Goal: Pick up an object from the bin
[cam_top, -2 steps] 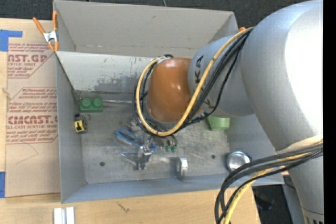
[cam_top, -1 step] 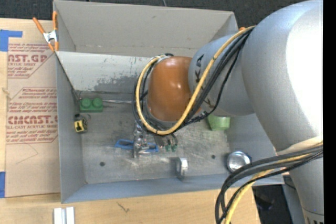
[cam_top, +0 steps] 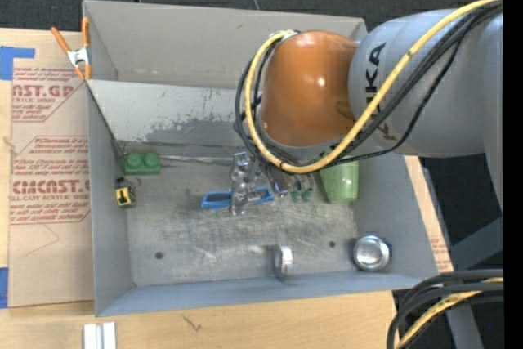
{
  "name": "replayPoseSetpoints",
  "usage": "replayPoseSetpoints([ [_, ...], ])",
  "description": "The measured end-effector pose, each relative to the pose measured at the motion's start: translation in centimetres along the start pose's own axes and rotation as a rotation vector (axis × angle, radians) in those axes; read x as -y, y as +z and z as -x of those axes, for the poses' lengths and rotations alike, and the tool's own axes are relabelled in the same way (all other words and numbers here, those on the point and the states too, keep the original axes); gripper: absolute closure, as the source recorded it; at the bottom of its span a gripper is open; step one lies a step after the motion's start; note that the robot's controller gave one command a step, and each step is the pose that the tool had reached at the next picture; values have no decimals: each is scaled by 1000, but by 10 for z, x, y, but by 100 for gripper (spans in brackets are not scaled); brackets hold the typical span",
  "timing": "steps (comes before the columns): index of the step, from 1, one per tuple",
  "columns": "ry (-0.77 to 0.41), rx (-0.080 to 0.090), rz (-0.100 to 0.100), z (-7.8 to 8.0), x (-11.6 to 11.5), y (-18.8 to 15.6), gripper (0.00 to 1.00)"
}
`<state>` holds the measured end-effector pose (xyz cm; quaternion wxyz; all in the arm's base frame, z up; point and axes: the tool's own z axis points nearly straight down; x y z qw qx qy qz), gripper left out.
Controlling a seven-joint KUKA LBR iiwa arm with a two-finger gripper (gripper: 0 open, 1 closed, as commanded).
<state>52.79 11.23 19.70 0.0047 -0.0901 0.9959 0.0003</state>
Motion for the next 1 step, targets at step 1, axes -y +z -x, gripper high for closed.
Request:
replayPoseSetpoints([
  [1, -306, -2, -2, -7, 98, -119, 100],
])
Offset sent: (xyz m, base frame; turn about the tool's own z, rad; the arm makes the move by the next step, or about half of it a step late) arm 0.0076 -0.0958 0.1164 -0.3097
